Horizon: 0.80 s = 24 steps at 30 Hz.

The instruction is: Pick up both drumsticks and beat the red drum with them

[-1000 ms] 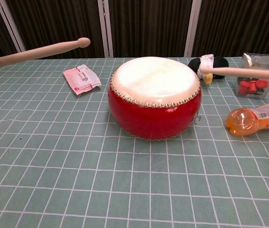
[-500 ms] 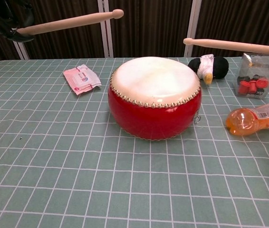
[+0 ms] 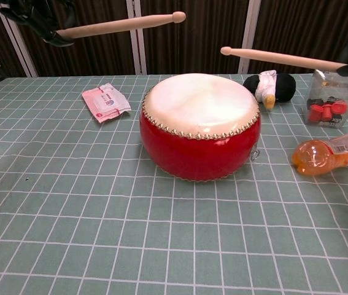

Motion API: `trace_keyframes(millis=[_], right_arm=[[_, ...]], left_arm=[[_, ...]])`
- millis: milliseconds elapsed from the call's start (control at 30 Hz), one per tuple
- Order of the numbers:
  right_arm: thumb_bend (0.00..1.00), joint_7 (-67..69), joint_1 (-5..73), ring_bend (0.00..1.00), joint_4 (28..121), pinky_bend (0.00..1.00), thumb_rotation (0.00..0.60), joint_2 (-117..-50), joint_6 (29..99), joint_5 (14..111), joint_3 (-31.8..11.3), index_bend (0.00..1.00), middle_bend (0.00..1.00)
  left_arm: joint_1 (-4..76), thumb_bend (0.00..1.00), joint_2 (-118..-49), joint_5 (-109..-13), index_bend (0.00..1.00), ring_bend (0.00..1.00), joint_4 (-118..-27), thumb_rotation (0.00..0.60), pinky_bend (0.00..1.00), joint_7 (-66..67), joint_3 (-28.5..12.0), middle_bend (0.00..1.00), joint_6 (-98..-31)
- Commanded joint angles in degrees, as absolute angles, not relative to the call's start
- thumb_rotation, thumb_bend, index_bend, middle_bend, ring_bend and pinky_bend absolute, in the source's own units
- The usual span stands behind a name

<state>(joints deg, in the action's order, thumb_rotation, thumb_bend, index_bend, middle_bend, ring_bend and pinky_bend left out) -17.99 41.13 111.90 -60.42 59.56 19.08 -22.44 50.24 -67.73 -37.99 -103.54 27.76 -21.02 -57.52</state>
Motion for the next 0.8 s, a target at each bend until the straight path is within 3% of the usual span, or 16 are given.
trace_keyframes(millis=[33,133,200,533,700,800], right_arm=[[0.66,-12.5,40.13,1.0,111.79,0.95,0.6,-60.54,59.0,20.49,-25.01,0.99,1.0],[0.66,-3.83,37.6,1.0,111.9,0.95,0.6,-59.88,55.85,23.54,-28.21,0.99,1.0],[0.66,-0.71,36.07,1.0,111.32,0.95,0.6,-59.49,53.16,26.48,-28.07,0.99,1.0],[0.66,-7.98,39.12,1.0,103.51,0.95,0.6,-69.89,52.62,33.74,-17.37,0.99,1.0],[0.66,-28.48,44.71,1.0,96.87,0.95,0.6,-77.53,61.25,32.83,-8.77,0.99,1.0],[0.66,-33.14,45.35,1.0,95.16,0.95,0.6,-80.07,69.29,33.5,-9.86,0.99,1.0]], left_arm=[[50.66,0.58,-67.77,-37.85,0.79,1.0,-103.13,0.6,1.0,27.34,-20.84,1.0,-57.28],[50.83,0.58,-67.58,-38.27,0.79,1.0,-102.97,0.6,1.0,26.47,-20.71,1.0,-57.43],[50.76,0.58,-67.27,-38.63,0.79,1.0,-102.94,0.6,1.0,25.89,-20.66,1.0,-57.71],[50.06,0.58,-64.28,-39.54,0.79,1.0,-104.76,0.6,1.0,24.78,-19.62,1.0,-58.48],[49.8,0.58,-63.08,-40.19,0.79,1.0,-104.96,0.6,1.0,24.65,-18.14,1.0,-57.59],[49.78,0.58,-63.45,-40.58,0.79,1.0,-104.32,0.6,1.0,23.98,-17.39,1.0,-56.84]])
